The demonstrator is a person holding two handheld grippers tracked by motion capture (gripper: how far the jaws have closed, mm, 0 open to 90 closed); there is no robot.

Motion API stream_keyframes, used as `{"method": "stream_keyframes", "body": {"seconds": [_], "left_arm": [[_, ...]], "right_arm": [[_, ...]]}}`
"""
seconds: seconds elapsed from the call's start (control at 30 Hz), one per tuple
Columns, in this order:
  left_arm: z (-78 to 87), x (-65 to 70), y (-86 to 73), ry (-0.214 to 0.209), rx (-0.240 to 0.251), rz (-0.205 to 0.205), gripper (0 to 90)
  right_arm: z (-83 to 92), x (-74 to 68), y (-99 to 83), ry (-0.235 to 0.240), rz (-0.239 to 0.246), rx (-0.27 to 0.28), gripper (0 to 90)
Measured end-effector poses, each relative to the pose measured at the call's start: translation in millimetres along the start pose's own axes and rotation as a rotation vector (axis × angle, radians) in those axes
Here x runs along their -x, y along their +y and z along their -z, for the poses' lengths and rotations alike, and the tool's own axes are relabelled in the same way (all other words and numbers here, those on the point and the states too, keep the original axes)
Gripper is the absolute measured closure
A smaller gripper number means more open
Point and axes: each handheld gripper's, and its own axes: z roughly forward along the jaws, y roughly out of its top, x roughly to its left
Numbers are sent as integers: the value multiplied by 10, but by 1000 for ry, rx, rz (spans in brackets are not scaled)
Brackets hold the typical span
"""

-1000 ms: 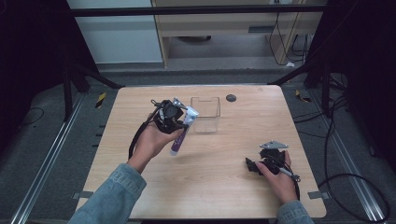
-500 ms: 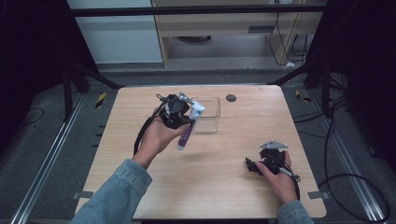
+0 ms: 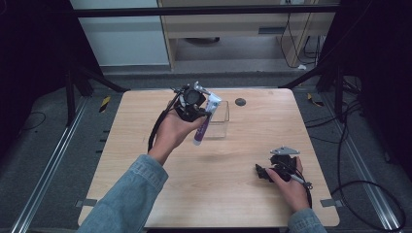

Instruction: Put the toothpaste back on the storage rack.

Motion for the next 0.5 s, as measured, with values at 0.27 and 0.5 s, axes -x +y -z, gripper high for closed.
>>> {"method": "stream_keyframes", "body": {"seconds": [0.27, 0.5], "left_arm": [[-31, -40, 128, 32, 44, -5, 790], [-92, -55, 199, 18, 66, -3, 790]], "right_arm": [[0, 4, -2, -2, 8, 0, 6], [2, 7, -4, 0, 12, -1, 7]]}}
